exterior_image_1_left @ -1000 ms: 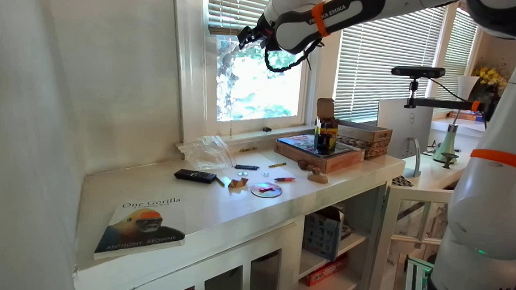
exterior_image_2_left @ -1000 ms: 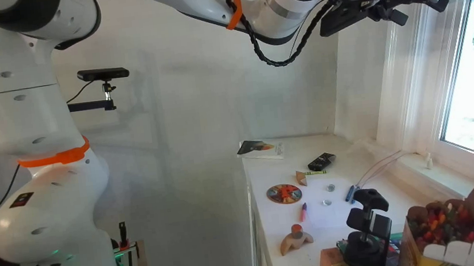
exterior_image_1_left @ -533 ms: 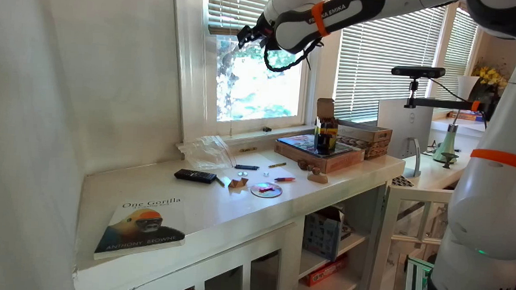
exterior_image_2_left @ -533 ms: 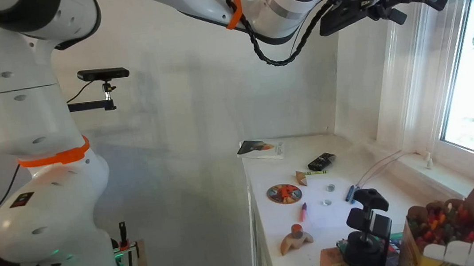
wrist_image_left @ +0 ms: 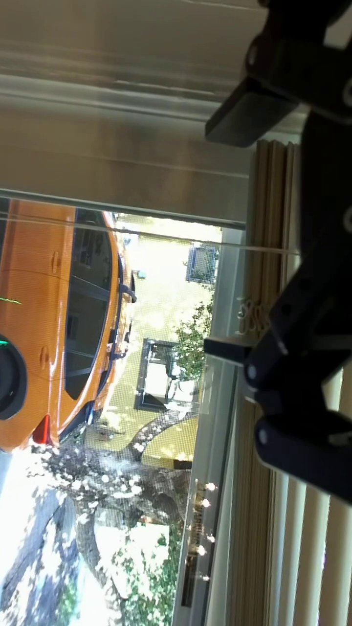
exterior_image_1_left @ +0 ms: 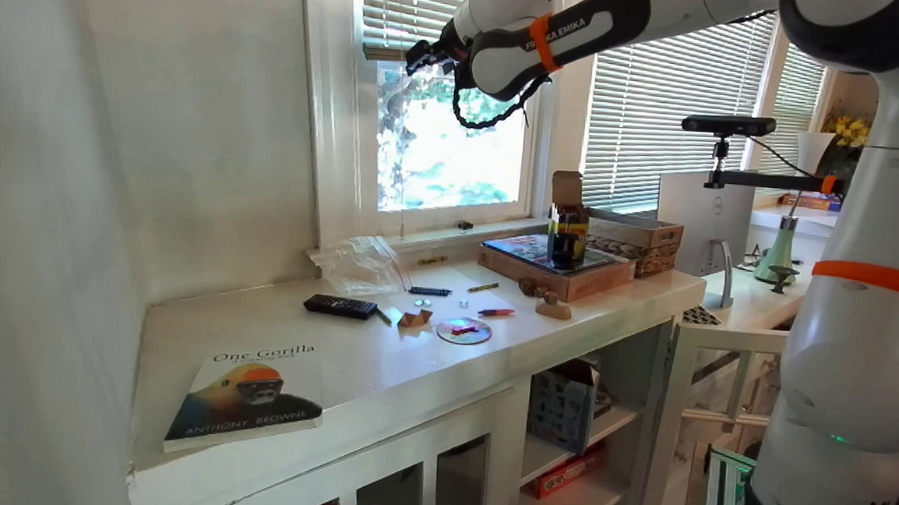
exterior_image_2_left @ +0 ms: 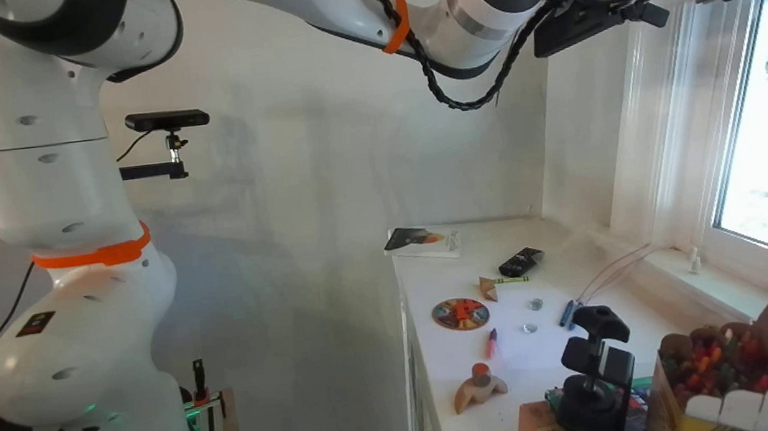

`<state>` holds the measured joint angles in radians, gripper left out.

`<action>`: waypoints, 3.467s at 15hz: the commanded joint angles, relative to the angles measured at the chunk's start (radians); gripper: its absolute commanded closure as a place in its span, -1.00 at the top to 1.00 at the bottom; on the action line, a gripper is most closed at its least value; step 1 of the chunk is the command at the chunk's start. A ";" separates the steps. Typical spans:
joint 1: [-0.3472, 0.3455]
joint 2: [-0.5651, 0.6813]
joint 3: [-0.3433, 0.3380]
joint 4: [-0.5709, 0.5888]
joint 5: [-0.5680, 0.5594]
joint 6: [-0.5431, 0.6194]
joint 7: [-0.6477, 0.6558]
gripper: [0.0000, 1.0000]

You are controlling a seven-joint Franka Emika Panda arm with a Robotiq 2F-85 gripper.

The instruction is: Close the blinds

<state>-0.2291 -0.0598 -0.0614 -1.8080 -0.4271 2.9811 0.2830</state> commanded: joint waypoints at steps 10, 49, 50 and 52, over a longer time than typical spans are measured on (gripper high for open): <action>-0.012 0.172 -0.013 0.148 0.038 0.148 -0.016 -0.15; -0.021 0.344 0.017 0.323 0.112 0.202 -0.011 -0.74; -0.020 0.344 0.015 0.323 0.113 0.200 -0.010 -0.87; -0.019 0.344 0.012 0.325 0.113 0.199 -0.009 -1.00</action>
<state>-0.2549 0.2596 -0.0378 -1.5112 -0.3176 3.1639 0.2567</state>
